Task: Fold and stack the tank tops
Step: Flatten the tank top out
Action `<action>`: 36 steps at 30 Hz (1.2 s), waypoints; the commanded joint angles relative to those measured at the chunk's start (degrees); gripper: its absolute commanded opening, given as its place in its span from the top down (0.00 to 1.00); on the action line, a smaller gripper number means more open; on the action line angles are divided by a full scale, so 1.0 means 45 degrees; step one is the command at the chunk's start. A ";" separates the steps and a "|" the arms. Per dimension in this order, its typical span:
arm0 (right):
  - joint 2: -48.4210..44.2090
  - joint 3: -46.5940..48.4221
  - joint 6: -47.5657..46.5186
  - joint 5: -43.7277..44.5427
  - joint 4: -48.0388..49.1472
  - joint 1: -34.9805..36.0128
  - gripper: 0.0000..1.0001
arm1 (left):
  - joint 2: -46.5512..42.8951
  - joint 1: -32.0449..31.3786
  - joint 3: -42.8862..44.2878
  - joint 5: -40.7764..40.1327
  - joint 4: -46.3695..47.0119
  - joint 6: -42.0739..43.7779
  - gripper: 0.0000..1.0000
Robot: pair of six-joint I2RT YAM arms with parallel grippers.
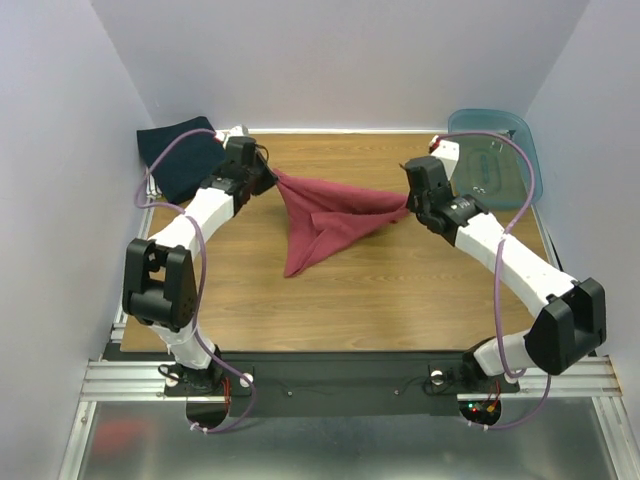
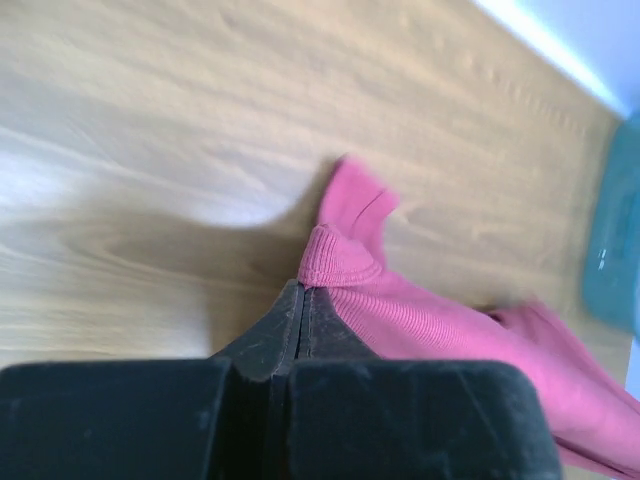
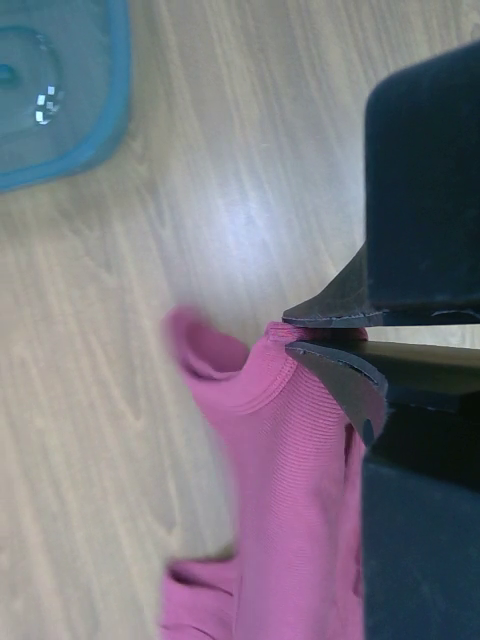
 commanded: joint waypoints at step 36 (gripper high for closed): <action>-0.0824 0.1679 -0.2165 -0.3204 0.2389 -0.1163 0.99 | -0.5145 0.0417 -0.0063 0.0269 0.0189 0.1068 1.00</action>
